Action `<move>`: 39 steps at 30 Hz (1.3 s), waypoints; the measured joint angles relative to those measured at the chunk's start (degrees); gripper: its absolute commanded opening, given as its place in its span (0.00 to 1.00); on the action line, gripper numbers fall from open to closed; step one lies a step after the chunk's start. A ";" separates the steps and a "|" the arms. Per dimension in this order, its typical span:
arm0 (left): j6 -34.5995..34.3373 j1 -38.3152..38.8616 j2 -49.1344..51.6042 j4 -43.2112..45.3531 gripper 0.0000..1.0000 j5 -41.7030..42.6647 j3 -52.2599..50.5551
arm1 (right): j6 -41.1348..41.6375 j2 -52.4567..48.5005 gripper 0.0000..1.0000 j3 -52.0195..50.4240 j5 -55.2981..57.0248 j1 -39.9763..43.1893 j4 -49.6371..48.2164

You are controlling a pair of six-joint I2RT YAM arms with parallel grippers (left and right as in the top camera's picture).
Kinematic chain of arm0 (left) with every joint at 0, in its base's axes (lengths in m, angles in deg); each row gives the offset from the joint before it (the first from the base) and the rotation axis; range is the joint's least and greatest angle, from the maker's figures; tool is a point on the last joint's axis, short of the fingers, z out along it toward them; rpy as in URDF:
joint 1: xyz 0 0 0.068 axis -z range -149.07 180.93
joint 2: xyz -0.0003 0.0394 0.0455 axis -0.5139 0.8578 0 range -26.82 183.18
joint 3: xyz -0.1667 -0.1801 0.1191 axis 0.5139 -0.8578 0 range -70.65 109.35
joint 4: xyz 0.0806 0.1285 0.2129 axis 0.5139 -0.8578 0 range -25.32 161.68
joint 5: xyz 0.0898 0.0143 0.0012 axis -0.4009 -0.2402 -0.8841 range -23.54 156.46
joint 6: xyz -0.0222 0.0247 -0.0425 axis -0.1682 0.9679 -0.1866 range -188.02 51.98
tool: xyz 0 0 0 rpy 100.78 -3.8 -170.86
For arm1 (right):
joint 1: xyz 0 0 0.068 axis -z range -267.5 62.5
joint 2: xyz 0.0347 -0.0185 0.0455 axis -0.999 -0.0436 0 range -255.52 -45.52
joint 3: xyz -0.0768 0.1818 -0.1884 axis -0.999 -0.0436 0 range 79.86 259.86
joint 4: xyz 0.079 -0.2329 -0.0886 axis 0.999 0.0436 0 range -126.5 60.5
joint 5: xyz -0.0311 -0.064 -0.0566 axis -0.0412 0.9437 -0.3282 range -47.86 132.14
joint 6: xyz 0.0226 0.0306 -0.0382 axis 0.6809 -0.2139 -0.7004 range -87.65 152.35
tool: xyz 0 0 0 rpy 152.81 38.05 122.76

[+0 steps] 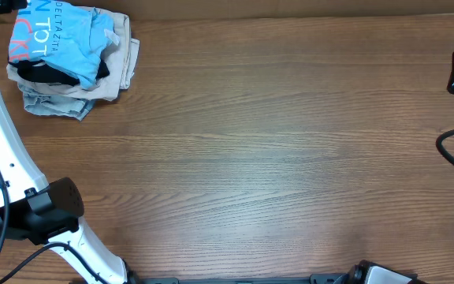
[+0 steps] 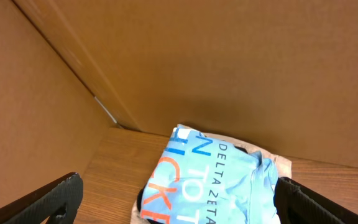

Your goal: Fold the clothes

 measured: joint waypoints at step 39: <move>0.00 0.00 0.02 -0.04 1.00 -0.44 0.00 | 0.68 63.43 1.00 -119.32 2.69 -22.10 -88.54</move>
